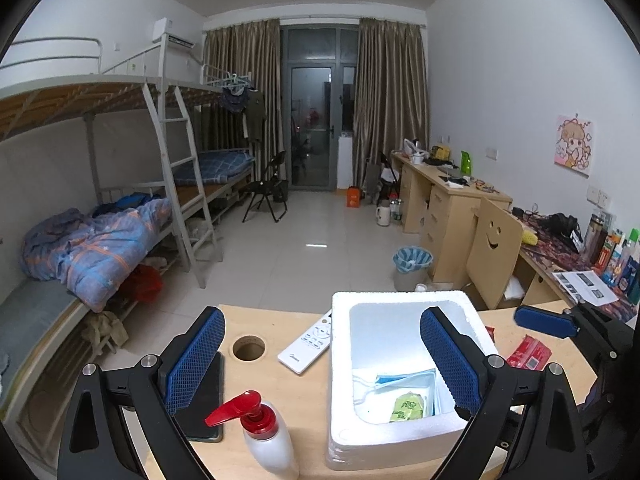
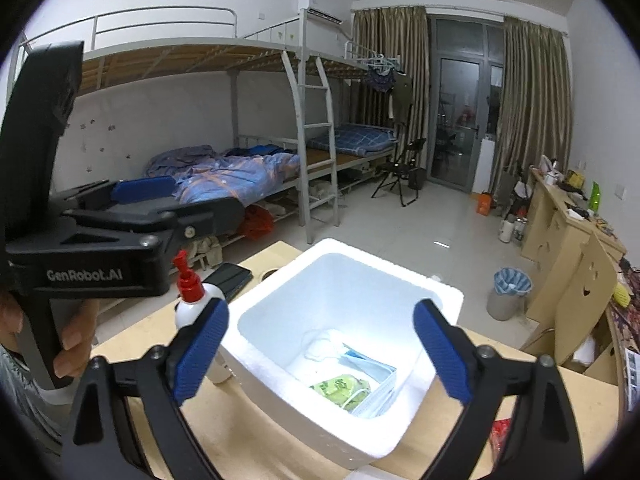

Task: Organize soft objects
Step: 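Withdraw both open tools from the box back toward the table items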

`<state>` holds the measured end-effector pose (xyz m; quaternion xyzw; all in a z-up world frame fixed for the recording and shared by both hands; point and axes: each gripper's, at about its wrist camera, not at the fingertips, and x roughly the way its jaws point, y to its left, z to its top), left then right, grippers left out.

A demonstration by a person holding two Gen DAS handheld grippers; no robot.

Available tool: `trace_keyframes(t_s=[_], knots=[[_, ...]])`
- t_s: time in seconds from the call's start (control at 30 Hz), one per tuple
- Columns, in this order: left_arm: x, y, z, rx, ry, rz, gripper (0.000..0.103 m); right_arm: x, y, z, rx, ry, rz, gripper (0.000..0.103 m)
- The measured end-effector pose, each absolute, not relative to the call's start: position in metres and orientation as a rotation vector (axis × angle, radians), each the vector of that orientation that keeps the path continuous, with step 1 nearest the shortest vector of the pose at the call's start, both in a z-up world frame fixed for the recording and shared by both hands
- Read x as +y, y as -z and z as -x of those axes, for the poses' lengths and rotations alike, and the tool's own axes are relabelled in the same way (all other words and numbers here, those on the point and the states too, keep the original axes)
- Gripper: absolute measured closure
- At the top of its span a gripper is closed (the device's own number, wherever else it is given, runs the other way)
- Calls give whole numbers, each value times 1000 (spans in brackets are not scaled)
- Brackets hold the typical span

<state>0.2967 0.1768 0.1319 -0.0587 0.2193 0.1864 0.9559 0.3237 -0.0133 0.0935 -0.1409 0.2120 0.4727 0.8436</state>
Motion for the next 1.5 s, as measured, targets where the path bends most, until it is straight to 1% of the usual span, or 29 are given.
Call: trace_keyframes(t_s=[0.07,0.1,0.47,0.8,1.03,1.5], knots=[[178,-132,-294,436,-384,124,5,-14,-95,-324,446,-984,291,2],[178,-133,-294,434,-385,125,5,-16,-96,-325,446,-971,279,0],[173,-142,-274,384,-382,120,5,-33,-114,-325,422,-914,175,0],[156,-149,-258,348,-351,102,4,-56,-132,-313,359,-870,111,0],[143,-152,-228,340,-358,76,3,-86,-133,-301,366,-830,62,0],[105,-165,-155,285,-348,74,2,-154,-139,-242,284,-772,26,0]])
